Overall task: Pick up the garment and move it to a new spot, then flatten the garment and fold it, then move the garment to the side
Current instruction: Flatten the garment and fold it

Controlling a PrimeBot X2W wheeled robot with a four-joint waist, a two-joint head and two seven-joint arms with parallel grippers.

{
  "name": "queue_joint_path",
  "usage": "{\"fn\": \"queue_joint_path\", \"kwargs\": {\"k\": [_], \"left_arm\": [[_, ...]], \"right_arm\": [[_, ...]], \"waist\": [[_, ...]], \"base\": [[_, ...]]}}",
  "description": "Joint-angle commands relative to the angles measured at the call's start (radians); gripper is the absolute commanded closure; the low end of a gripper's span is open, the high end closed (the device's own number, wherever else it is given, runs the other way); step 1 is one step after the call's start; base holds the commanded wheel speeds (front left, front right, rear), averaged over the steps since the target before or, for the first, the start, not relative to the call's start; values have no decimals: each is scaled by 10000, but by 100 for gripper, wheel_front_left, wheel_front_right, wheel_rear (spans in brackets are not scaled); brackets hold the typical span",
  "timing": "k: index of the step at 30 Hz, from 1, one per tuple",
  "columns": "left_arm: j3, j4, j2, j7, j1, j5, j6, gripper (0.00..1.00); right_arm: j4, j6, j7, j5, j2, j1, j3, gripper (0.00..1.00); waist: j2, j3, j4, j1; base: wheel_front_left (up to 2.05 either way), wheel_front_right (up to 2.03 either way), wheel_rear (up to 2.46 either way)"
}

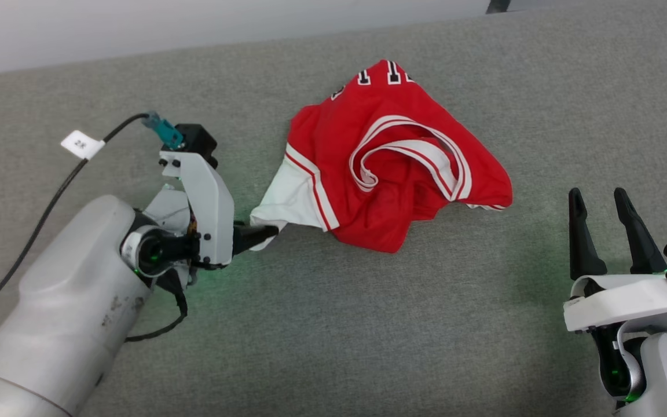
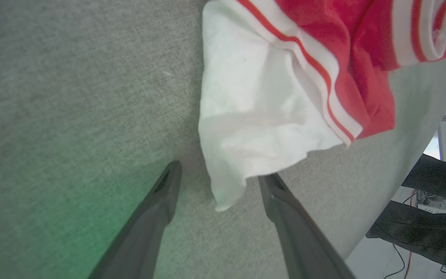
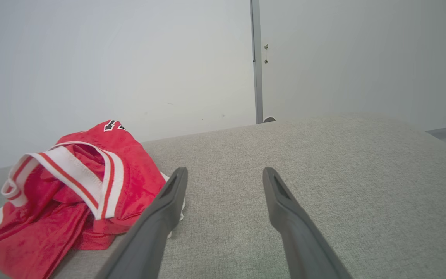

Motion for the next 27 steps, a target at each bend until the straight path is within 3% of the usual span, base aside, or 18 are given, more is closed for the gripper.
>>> {"fn": "queue_joint_path", "kwargs": {"k": [1,2,3,4,9,20,27], "left_arm": [[-136,-46,68,-294,-108,113,18,0],[-235,-5,129,-465,-108,175,18,26],[-411,-85,165,-614,-125,248,18,75],[-574,-184,213,-735,-138,263,18,100],[-1070,-700,637,-1855,-366,238,18,100],[-4369,-1863,2320,-6618,-1597,2936,21,100],[-5381,-1021,2980,-7833,-1410,3799,21,100]], "right_arm": [[-47,-14,-46,-62,51,-87,17,0],[-59,-14,-47,-71,73,-87,24,0],[-81,-14,-47,-79,90,-95,24,0],[-102,-14,-48,-85,101,-96,12,0],[-163,-14,-49,-79,92,50,-89,0],[-59,-14,-51,-34,-38,77,164,0],[-60,-14,-51,22,-108,49,223,0]], "waist": [[0,108,-116,0],[0,115,-140,0],[0,118,-158,0],[0,118,-165,0],[0,-36,-47,0],[0,-463,384,0],[0,-447,542,0]], "base": [[0,0,0],[0,0,0],[0,0,0],[0,0,0],[0,0,0],[0,0,0],[0,0,0]]}}
